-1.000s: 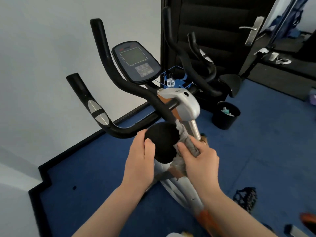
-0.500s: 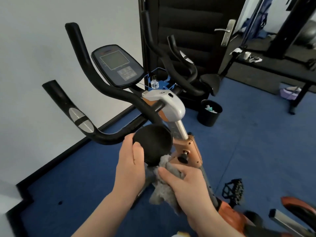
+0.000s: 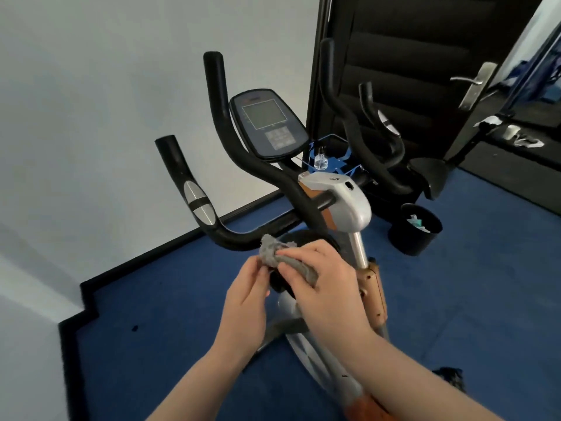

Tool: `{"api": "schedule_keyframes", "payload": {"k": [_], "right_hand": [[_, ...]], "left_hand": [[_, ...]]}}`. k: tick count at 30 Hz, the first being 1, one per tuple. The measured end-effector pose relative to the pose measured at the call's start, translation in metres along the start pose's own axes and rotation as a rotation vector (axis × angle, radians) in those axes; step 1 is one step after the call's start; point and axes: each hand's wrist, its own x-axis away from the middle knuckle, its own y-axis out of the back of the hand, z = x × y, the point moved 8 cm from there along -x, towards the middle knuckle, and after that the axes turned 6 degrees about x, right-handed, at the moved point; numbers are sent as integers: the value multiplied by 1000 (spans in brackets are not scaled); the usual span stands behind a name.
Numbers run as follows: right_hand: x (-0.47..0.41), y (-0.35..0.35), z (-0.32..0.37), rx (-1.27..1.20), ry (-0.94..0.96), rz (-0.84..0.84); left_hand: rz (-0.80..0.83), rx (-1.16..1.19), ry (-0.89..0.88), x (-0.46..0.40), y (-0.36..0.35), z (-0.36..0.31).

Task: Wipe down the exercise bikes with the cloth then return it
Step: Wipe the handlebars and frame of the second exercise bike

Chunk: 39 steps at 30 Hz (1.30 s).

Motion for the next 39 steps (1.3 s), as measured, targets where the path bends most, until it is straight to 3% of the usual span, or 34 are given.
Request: {"api": "schedule_keyframes", "payload": {"k": [2,5,10,13,15,18,20,23,27,30,32,35,39], "right_hand": [[-8,10,-10,-58,-40,101],[-25,21,-6,-53,-17,-13],[10,-4,-4,-77,56,73],[20,21,-19,117,158,183],[12,44,-14,364,321,93],[-12,59,1,475,440,-103],[-21,49,5,531,484,-122],[-9,42,-13,485,453,-89],[4,62,-46,206,348,-9],[-18,100,-62,-68,183,-166],[-44,112,-69,-122,65,-248],[-79,84,-66,-105,7,-140],[-84,35,-59,-86,66,-8]], "left_hand": [[-39,-18,-2,0,1,0],[-108,-15,-26,-5,-3,-7],[-153,11,-43,-8,-7,-12],[-192,-31,-41,-10,-10,-15],[-201,-43,-18,-15,-16,-18],[-161,-173,-33,-30,-29,-29],[-129,-333,-29,-39,-35,-36],[-106,-643,-49,-48,-41,-41],[-160,-776,-96,-45,-40,-42],[-188,-836,-107,-41,-40,-43],[-215,-839,-106,-39,-38,-44],[-256,-816,-150,-32,-39,-45],[-319,-914,-237,-23,-40,-52]]}}
